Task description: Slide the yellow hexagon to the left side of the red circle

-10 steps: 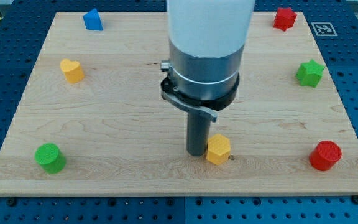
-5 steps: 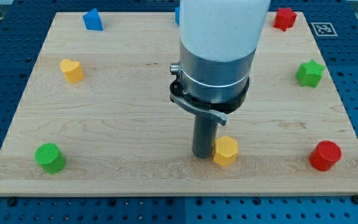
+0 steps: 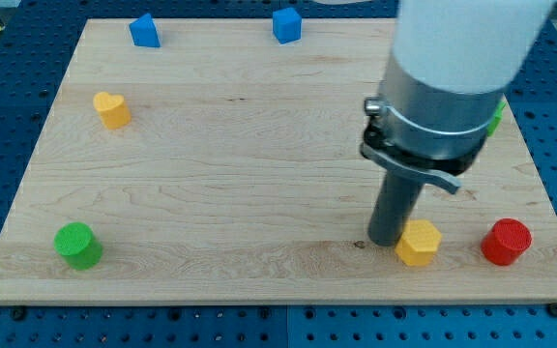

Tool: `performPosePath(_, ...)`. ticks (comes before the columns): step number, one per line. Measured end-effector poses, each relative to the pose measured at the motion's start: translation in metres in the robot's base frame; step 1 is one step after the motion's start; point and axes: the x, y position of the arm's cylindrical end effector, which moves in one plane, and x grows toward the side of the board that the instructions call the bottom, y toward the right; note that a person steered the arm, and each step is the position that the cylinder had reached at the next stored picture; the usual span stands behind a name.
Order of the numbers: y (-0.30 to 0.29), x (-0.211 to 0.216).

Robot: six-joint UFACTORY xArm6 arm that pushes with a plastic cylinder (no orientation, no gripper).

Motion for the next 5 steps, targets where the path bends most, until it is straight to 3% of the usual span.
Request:
performPosePath(2, 0.004, 0.031)
performPosePath(5, 0.028, 0.034)
